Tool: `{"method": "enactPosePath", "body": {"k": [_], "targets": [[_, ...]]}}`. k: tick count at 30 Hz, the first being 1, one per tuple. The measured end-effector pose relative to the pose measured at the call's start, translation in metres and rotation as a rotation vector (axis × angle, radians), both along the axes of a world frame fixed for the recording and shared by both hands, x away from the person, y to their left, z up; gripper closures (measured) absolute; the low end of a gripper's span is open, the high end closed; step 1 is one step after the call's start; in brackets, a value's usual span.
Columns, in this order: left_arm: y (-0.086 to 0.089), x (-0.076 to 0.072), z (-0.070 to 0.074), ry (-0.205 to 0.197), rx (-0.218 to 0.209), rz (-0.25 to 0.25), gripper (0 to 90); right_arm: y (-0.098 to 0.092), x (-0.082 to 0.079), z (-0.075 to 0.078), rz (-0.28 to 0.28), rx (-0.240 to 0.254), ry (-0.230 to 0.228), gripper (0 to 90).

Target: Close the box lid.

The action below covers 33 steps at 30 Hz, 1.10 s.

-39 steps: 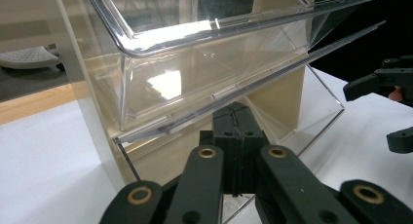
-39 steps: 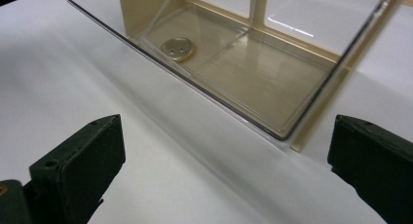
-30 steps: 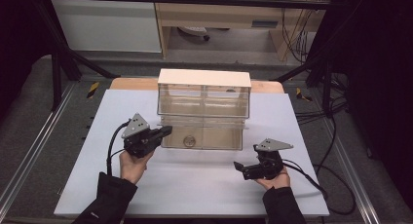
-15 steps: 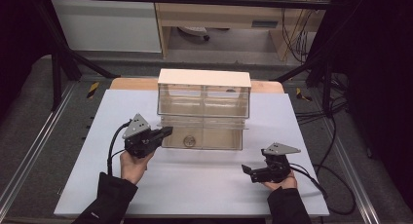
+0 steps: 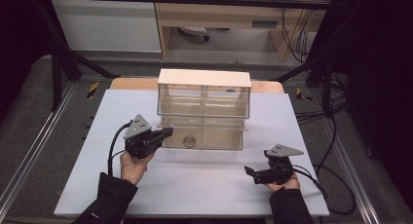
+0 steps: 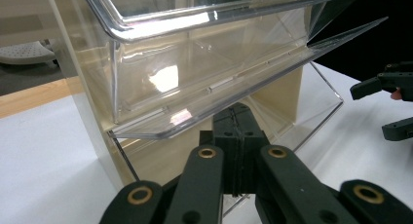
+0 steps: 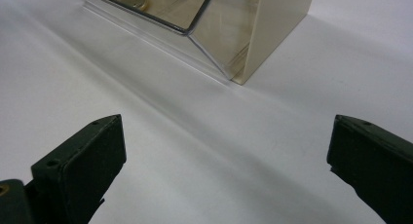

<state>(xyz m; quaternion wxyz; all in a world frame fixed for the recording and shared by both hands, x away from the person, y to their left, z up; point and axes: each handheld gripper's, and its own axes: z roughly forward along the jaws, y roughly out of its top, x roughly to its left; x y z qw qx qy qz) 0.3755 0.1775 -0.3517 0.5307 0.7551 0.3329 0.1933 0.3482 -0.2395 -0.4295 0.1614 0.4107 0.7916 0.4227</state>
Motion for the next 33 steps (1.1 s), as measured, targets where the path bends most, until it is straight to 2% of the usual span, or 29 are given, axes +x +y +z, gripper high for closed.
{"method": "enactPosePath", "body": {"k": [9, 25, 33], "targets": [[-0.002, -0.001, -0.003, 0.007, 0.019, -0.002, 89.5, -0.003, -0.001, -0.001, 0.005, -0.003, -0.003, 1.3], [0.001, -0.004, -0.013, 0.050, 0.036, -0.004, 89.4, -0.005, -0.002, -0.004, 0.001, -0.023, 0.004, 1.3], [0.000, -0.006, -0.019, 0.065, 0.061, -0.005, 89.4, -0.008, -0.003, -0.004, -0.007, -0.016, 0.005, 1.3]]}}
